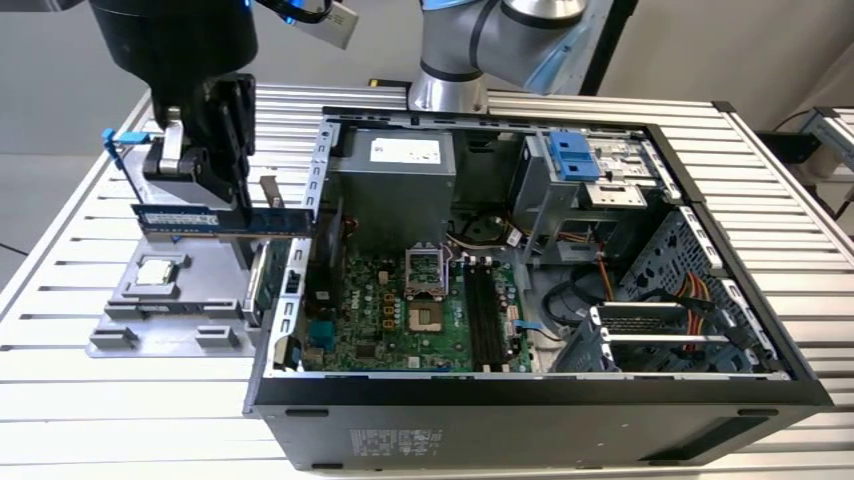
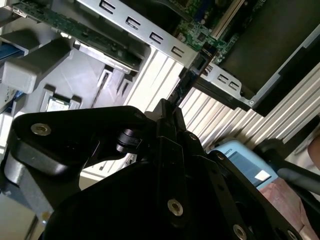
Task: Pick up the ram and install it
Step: 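Pick up the ram and move it above insertion slot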
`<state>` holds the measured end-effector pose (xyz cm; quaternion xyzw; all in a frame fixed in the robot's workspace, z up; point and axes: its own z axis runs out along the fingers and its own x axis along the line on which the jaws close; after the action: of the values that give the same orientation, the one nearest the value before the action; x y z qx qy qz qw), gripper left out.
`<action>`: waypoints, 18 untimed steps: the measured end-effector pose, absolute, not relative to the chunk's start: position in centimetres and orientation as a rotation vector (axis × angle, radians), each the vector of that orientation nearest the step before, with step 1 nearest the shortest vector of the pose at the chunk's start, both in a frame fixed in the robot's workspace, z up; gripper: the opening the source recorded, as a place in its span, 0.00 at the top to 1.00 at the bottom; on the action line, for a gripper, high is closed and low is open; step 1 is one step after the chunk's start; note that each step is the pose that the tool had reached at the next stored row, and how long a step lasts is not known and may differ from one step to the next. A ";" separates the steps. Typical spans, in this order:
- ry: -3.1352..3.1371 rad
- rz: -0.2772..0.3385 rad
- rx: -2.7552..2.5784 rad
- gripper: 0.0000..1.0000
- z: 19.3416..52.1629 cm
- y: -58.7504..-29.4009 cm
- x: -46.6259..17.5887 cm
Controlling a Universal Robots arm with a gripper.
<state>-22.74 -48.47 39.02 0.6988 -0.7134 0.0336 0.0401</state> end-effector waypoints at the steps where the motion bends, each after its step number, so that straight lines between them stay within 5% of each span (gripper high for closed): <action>1: -2.186 0.103 2.141 1.00 39.0 -48.5 -22.7; 18: -2.186 0.103 2.141 1.00 39.0 -48.5 -22.3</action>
<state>-22.35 -48.47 39.01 0.6988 -0.7134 0.0336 0.0401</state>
